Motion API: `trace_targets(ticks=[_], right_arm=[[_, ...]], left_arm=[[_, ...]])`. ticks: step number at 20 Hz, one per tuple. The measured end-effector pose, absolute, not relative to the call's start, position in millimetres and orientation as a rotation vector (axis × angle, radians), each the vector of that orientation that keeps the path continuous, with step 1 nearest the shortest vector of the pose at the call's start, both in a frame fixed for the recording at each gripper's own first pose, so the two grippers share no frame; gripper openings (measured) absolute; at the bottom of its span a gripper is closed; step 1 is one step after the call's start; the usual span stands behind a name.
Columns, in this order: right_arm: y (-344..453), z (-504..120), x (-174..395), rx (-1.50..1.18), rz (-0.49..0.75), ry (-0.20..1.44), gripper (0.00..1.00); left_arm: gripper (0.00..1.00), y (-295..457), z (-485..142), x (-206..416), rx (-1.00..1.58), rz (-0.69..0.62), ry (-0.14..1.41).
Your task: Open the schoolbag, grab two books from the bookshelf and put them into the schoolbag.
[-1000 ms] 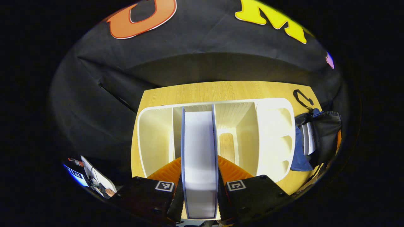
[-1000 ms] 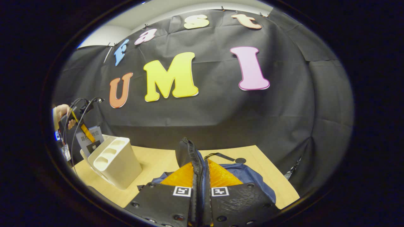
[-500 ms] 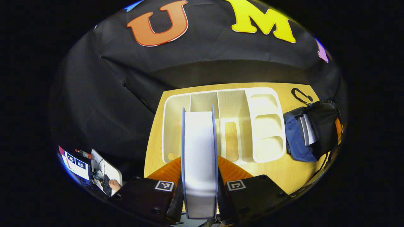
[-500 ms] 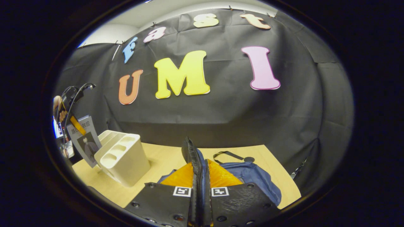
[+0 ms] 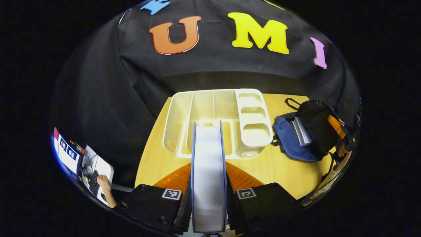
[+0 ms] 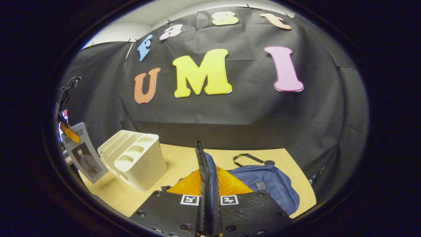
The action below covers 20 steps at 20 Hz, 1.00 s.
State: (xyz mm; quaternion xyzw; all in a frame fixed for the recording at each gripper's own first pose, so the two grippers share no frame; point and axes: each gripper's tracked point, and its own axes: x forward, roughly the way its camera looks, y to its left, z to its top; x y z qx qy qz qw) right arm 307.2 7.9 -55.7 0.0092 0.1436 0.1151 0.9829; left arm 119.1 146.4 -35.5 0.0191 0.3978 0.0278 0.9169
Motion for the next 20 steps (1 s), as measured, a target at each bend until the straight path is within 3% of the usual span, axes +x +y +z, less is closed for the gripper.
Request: trace_targets(ticks=[4,5,8,10,11,17,20], right_arm=[[5,-54,296,-0.003,0.208,0.297,0.08],[3,-54,293,-0.005,0.203,0.297,0.08],[-2,-57,291,0.014,0.180,0.314,0.08],[-3,-60,290,0.037,0.174,0.332,0.08],[-5,-61,291,0.040,0.171,0.336,0.08],[-22,-50,296,0.036,0.129,0.324,0.08],[-34,-42,299,0.053,0.103,0.323,0.08]], left_arm=[[0.47,106,-45,101,-0.004,-0.075,0.809],[0.51,96,-46,100,-0.009,-0.109,0.810],[0.46,69,-44,100,-0.023,-0.180,0.804],[0.49,51,-40,109,-0.033,-0.219,0.780],[0.45,40,-40,113,-0.041,-0.248,0.770],[0.41,-37,-47,151,-0.191,-0.411,0.738],[0.45,-73,-44,179,-0.300,-0.470,0.712]])
